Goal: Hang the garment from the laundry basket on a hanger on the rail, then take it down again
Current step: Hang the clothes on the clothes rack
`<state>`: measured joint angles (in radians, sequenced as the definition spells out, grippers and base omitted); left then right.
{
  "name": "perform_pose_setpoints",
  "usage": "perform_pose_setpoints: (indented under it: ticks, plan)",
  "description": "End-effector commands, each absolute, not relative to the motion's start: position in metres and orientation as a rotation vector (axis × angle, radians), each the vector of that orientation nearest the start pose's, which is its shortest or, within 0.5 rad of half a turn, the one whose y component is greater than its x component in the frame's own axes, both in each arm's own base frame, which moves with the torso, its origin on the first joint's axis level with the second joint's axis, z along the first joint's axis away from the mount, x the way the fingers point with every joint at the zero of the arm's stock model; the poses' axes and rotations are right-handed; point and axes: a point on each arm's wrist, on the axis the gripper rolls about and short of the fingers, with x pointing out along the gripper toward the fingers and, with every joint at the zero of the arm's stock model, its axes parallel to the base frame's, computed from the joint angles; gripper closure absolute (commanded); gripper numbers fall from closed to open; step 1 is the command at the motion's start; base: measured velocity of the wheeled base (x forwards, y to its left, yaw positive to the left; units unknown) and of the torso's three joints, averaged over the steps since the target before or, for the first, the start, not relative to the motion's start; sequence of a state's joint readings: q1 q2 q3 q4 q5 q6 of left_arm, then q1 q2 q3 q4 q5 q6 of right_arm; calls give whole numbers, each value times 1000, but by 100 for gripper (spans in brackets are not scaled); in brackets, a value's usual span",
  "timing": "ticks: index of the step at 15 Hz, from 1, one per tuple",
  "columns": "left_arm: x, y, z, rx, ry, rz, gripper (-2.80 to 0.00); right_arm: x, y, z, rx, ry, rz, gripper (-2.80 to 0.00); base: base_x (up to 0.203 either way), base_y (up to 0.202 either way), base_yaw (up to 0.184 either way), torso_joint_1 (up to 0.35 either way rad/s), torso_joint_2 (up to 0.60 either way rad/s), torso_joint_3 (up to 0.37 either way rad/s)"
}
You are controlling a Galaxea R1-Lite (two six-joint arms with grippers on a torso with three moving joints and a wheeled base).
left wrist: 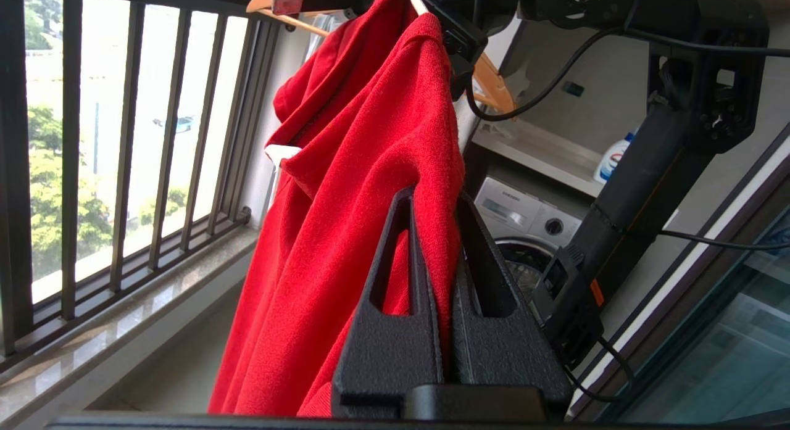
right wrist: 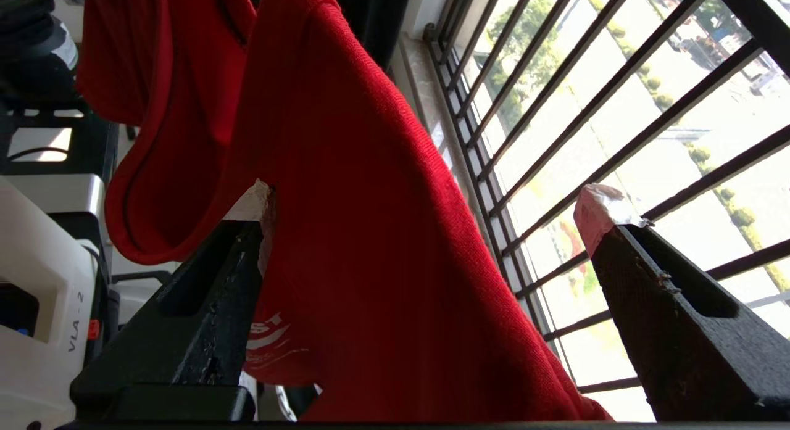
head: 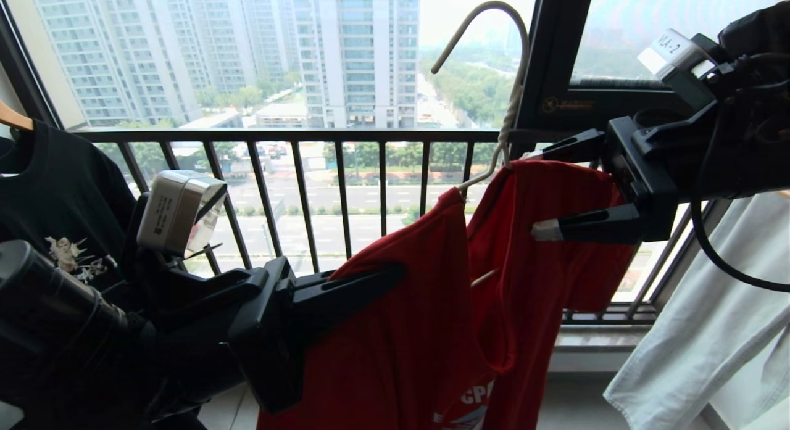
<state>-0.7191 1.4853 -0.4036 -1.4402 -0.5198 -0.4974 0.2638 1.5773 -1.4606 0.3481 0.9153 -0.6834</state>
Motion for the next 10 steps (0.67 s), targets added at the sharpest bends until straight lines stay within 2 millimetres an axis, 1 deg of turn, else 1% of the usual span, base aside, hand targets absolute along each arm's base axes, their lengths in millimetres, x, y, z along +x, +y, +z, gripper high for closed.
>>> perform_pose_setpoints:
  ticks: [1, 8, 9, 10]
  plan:
    - [155, -150, 217, -467, -76, -1302, 0, 246, 95, 308, -433, 58, 1299, -280, 0, 0, 0, 0, 0, 0]
    - [149, -145, 226, -471, -125, -1308, 0, 229, 115, 301, -445, 71, 1381, -280, 0, 0, 0, 0, 0, 0]
    - [150, -145, 227, -471, -127, -1307, 0, 226, 116, 300, -447, 74, 1385, 0, 0, 0, 0, 0, 0, 0]
    - [149, -144, 229, -471, -135, -1308, 0, 224, 117, 298, -448, 78, 1389, 0, 0, 0, 0, 0, 0, 0]
